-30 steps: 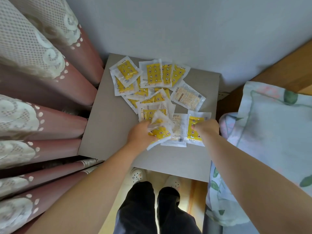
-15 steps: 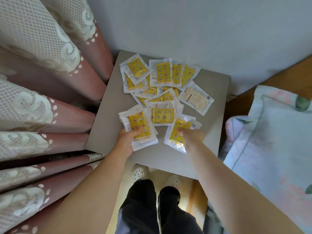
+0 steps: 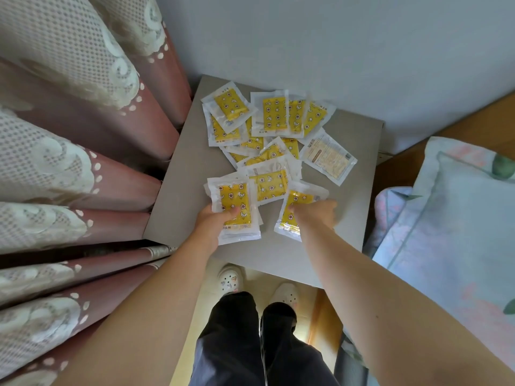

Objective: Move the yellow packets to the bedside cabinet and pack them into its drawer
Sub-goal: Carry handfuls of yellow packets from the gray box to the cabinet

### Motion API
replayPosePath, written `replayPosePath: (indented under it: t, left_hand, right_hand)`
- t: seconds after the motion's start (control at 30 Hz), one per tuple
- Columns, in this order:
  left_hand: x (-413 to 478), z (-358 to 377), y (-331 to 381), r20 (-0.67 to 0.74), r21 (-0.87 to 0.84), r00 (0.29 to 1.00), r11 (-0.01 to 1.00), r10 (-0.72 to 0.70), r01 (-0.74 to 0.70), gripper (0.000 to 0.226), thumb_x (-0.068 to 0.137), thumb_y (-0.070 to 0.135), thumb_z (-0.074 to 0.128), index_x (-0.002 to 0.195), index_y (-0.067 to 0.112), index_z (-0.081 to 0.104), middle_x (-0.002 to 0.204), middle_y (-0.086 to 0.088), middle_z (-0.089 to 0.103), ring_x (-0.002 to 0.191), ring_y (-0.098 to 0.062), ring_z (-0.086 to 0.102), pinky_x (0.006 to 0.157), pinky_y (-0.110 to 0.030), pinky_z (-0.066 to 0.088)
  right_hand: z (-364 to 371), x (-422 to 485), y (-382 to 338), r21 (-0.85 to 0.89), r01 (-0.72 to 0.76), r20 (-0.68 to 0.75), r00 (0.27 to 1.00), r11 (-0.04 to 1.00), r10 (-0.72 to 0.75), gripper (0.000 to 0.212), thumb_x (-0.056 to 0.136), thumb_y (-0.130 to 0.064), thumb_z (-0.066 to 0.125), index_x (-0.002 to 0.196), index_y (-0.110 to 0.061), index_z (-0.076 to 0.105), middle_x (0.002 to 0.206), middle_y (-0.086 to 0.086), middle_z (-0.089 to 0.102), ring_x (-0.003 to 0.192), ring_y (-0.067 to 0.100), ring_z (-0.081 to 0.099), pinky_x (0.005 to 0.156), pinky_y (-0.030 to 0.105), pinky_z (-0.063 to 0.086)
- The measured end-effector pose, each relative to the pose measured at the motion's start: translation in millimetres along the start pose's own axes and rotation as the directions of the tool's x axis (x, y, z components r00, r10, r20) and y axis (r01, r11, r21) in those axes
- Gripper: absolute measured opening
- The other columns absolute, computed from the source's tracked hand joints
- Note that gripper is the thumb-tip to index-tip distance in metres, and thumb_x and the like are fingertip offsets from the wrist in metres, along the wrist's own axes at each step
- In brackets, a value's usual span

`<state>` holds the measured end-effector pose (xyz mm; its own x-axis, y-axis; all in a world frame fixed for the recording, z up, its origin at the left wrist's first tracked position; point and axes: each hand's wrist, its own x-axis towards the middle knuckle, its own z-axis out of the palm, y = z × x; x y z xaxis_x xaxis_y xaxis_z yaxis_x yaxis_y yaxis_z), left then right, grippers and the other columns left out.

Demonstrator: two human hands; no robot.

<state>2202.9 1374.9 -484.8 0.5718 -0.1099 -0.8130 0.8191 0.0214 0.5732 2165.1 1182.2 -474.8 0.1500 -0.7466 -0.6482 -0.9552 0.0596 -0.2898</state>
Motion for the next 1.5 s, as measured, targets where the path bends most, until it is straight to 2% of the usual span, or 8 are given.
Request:
replayPosePath:
  t: [0.2, 0.43, 0.57, 0.67, 0.83, 1.03, 1.37, 1.5]
  left_hand:
    - [-1, 1, 2, -0.014, 0.029, 1.0, 1.0, -0.002, 0.002, 0.025, 0.08, 0.004, 0.073, 0.101, 0.015, 0.065, 0.096, -0.006, 0.071, 0.086, -0.023, 0.068, 0.078, -0.039, 0.055]
    - [-1, 4, 10, -0.04, 0.202, 0.998, 0.979, 0.043, -0.034, 0.029, 0.08, 0.003, 0.074, 0.106, 0.011, 0.064, 0.1, -0.008, 0.069, 0.09, -0.026, 0.067, 0.087, -0.039, 0.053]
    - [2, -12, 19, -0.096, 0.259, 0.993, 0.965, 0.07, -0.043, 0.022, 0.087, 0.006, 0.067, 0.108, 0.012, 0.062, 0.105, -0.008, 0.067, 0.091, -0.024, 0.065, 0.085, -0.036, 0.052]
    - [4, -22, 28, -0.111, 0.399, 0.981, 0.911, 0.161, -0.105, 0.015, 0.092, 0.009, 0.062, 0.106, 0.014, 0.06, 0.102, -0.005, 0.065, 0.093, -0.023, 0.063, 0.081, -0.031, 0.049]
    - [8, -24, 36, -0.121, 0.576, 0.96, 0.805, 0.253, -0.14, 0.02, 0.092, 0.013, 0.062, 0.111, 0.009, 0.061, 0.103, -0.005, 0.065, 0.09, -0.021, 0.062, 0.075, -0.028, 0.047]
    - [2, -19, 34, -0.097, 0.682, 0.947, 0.713, 0.308, -0.162, 0.029, 0.091, 0.014, 0.062, 0.118, 0.008, 0.055, 0.107, -0.004, 0.06, 0.091, -0.019, 0.056, 0.073, -0.027, 0.042]
    - [-5, -14, 26, -0.017, 0.681, 0.933, 0.688, 0.36, -0.253, 0.04, 0.086, 0.014, 0.067, 0.123, 0.014, 0.052, 0.117, -0.002, 0.064, 0.105, -0.022, 0.061, 0.082, -0.029, 0.047]
    - [-13, -7, 21, -0.055, 0.526, 0.959, 0.824, 0.279, -0.209, 0.038, 0.085, 0.01, 0.069, 0.12, 0.014, 0.054, 0.112, 0.001, 0.064, 0.1, -0.019, 0.062, 0.081, -0.029, 0.049]
  right_hand:
    - [-11, 12, 15, -0.016, -0.049, 0.086, 0.995, 0.999, 0.05, 0.056, 0.057, -0.039, 0.08, 0.103, -0.014, 0.062, 0.107, 0.007, 0.062, 0.099, 0.025, 0.059, 0.085, 0.038, 0.052]
    - [-62, 2, 8, -0.098, 0.45, 0.076, 0.893, 0.888, -0.444, 0.018, 0.076, -0.014, 0.07, 0.093, -0.008, 0.067, 0.078, 0.008, 0.062, 0.079, 0.028, 0.063, 0.061, 0.029, 0.043]
    - [-59, -15, -43, -0.414, 0.847, 0.496, 0.517, 0.333, -0.698, 0.03, 0.077, -0.018, 0.066, 0.106, -0.012, 0.067, 0.097, 0.005, 0.062, 0.096, 0.024, 0.059, 0.071, 0.028, 0.044]
    - [-27, -20, -78, -0.519, 0.837, 0.658, 0.263, -0.173, -0.705, 0.041, 0.08, -0.021, 0.064, 0.119, -0.011, 0.063, 0.131, 0.004, 0.051, 0.122, 0.024, 0.041, 0.1, 0.034, 0.036]
    - [12, -15, -85, -0.549, 0.688, 0.775, 0.209, -0.474, -0.596, 0.056, 0.078, -0.018, 0.067, 0.132, -0.011, 0.051, 0.138, 0.008, 0.038, 0.126, 0.027, 0.038, 0.109, 0.036, 0.03]
    - [5, -15, -76, -0.525, 0.816, 0.705, 0.257, -0.243, -0.66, 0.081, 0.074, -0.005, 0.07, 0.142, -0.01, 0.026, 0.123, 0.01, 0.051, 0.112, 0.028, 0.051, 0.087, 0.034, 0.041]
    - [3, -20, -36, -0.6, 0.79, 0.635, 0.375, -0.125, -0.675, 0.042, 0.09, -0.008, 0.055, 0.127, -0.013, 0.036, 0.104, 0.009, 0.061, 0.089, 0.031, 0.062, 0.047, 0.029, 0.029]
    - [-8, -18, -24, -0.435, 0.802, 0.505, 0.594, 0.409, -0.627, 0.033, 0.089, -0.016, 0.056, 0.12, -0.014, 0.043, 0.096, 0.004, 0.059, 0.086, 0.026, 0.06, 0.061, 0.029, 0.039]
